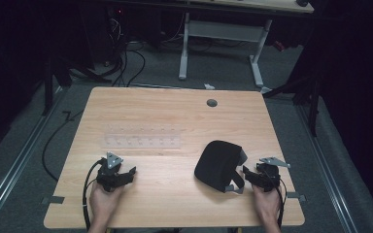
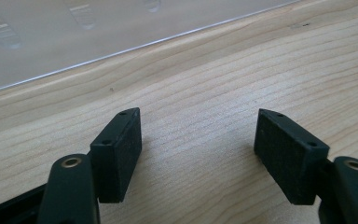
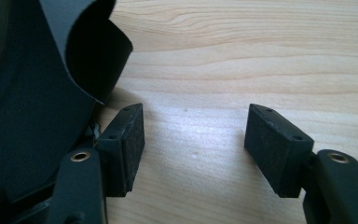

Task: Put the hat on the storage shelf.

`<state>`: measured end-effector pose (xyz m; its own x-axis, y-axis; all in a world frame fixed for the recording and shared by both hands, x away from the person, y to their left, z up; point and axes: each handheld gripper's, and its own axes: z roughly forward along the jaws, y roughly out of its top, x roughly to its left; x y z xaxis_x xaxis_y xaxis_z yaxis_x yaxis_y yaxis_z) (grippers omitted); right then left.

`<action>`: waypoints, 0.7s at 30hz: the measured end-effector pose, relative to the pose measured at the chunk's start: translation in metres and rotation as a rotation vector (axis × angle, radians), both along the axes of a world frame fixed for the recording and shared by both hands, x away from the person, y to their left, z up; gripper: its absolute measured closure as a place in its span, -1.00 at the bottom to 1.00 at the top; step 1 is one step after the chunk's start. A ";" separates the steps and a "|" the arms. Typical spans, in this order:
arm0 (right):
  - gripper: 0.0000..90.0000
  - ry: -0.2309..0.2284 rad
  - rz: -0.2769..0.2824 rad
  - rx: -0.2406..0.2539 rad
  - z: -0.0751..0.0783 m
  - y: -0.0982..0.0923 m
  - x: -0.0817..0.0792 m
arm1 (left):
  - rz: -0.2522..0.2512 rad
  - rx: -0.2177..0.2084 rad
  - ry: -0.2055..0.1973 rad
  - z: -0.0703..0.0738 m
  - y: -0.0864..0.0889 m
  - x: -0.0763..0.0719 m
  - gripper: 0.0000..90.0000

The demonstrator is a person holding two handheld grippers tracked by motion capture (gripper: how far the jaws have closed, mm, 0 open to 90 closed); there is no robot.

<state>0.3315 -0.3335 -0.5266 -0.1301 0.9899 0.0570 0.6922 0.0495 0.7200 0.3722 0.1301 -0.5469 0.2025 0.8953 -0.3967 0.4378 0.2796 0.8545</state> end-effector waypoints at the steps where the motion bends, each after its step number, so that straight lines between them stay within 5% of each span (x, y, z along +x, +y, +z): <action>1: -0.11 -0.003 -0.001 0.003 0.001 -0.001 -0.002 | 0.000 0.000 0.000 0.000 0.000 0.000 -0.28; 10: -0.13 -0.061 0.035 0.075 0.015 -0.007 -0.017 | -0.001 -0.001 0.001 0.000 0.000 0.000 -0.29; 21: -0.33 -0.089 0.100 0.132 0.030 0.003 -0.010 | -0.001 -0.001 0.000 0.000 0.000 0.000 -0.29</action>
<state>0.3210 -0.3304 -0.4966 -0.2378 0.9564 0.1696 0.6219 0.0158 0.7830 0.3723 0.1299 -0.5469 0.2033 0.8947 -0.3977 0.4383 0.2801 0.8541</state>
